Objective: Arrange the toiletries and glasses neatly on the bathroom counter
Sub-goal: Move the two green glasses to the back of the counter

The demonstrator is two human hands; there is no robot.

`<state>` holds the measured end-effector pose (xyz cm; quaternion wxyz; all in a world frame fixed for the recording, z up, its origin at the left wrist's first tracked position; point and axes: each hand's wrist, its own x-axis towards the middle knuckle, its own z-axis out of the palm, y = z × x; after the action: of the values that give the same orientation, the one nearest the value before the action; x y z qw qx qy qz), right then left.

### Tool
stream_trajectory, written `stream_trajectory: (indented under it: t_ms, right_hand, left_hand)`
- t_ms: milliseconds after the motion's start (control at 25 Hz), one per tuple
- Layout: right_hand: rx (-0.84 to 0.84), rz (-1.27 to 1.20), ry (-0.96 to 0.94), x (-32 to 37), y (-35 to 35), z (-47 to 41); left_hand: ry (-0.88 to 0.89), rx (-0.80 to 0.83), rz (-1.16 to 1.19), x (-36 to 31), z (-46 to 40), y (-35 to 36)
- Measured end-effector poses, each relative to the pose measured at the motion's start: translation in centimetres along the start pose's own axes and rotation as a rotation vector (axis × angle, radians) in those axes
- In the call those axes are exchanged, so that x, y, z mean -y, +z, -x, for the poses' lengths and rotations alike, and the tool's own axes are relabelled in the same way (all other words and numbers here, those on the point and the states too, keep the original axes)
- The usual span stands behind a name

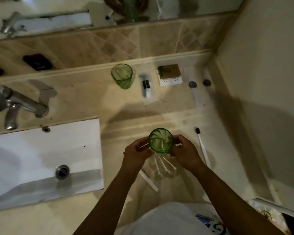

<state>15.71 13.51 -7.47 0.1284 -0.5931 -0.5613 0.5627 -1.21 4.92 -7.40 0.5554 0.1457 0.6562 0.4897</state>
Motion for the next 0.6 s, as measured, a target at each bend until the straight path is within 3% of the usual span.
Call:
stream_trajectory:
  t_ms: [360, 600]
  right_hand:
    - [0.166, 0.015, -0.071, 7.1, 8.5, -6.3]
    - [0.131, -0.049, -0.051, 10.6, 13.3, -9.9]
  left_hand:
    - [0.084, -0.264, 0.078, -3.5, -3.2, -7.8]
    - [0.133, -0.414, 0.158, -5.8, -6.5, -11.2]
